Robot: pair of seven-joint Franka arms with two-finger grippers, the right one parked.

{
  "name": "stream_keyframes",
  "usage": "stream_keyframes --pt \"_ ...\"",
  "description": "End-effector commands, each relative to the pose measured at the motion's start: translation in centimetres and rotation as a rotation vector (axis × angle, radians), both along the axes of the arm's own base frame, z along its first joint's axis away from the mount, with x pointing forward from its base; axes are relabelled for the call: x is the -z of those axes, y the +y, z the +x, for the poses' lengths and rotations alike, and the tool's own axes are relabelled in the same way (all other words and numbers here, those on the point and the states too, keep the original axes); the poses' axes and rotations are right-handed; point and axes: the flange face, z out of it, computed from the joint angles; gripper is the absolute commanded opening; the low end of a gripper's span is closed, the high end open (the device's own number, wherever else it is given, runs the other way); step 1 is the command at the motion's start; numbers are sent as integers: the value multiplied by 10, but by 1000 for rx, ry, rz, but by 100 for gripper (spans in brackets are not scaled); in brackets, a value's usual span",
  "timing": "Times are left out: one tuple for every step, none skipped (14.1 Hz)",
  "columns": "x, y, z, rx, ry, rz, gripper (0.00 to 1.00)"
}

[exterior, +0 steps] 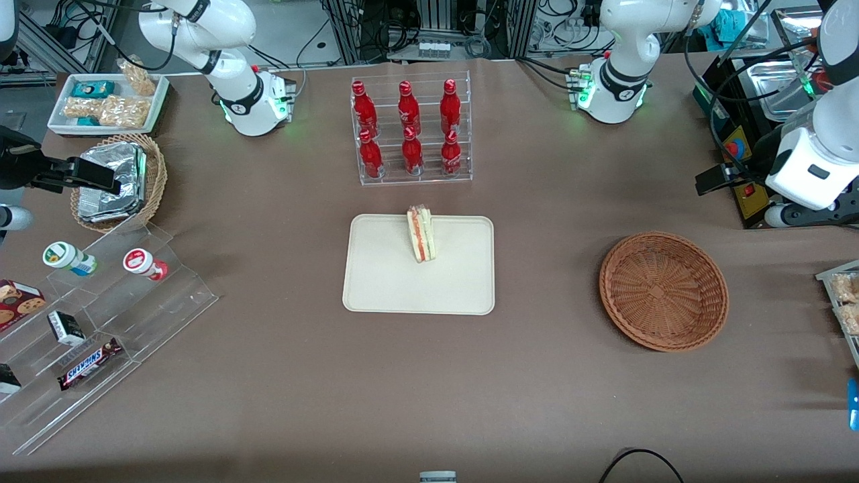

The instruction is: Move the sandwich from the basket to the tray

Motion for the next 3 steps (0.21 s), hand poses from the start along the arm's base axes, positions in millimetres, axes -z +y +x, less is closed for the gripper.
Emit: stream_keyframes --pt "-3 3 4 14 -1 0 100" --pt "-3 3 4 14 -1 0 100" --pt "-3 3 4 14 -1 0 100"
